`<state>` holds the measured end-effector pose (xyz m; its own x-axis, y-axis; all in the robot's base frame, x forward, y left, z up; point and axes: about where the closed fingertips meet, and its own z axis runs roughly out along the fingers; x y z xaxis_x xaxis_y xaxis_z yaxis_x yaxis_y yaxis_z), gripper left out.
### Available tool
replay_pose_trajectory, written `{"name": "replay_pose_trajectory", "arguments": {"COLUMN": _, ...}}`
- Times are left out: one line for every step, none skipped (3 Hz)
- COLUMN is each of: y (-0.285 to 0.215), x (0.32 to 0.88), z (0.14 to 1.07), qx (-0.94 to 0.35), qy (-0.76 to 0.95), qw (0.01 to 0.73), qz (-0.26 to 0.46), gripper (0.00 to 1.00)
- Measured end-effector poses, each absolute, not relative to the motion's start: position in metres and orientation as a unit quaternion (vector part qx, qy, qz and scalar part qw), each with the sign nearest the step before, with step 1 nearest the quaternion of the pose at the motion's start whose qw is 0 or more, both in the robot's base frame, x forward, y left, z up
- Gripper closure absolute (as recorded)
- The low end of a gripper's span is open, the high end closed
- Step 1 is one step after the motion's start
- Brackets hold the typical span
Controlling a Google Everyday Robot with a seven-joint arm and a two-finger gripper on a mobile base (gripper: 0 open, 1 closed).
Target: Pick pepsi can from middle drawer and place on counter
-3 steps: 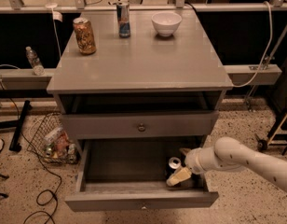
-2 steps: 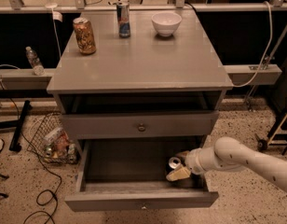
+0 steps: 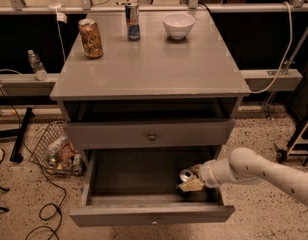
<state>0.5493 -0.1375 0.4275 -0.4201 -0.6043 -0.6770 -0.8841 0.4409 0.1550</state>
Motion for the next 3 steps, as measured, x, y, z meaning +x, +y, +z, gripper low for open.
{"name": "replay_pose_trajectory", "arguments": {"y": -0.145, "x": 0.548, "z": 0.456, "qx": -0.448, "qy": 0.791, "qw": 0.309, "qz": 0.281, "gripper": 1.00}}
{"name": "replay_pose_trajectory", "arguments": {"y": -0.158, "x": 0.543, "z": 0.488, "qx": -0.446, "qy": 0.775, "qw": 0.339, "qz": 0.293, "gripper": 1.00}}
{"name": "replay_pose_trajectory", "arguments": {"y": -0.163, "x": 0.542, "z": 0.528, "qx": -0.473, "qy": 0.743, "qw": 0.366, "qz": 0.300, "gripper": 1.00}}
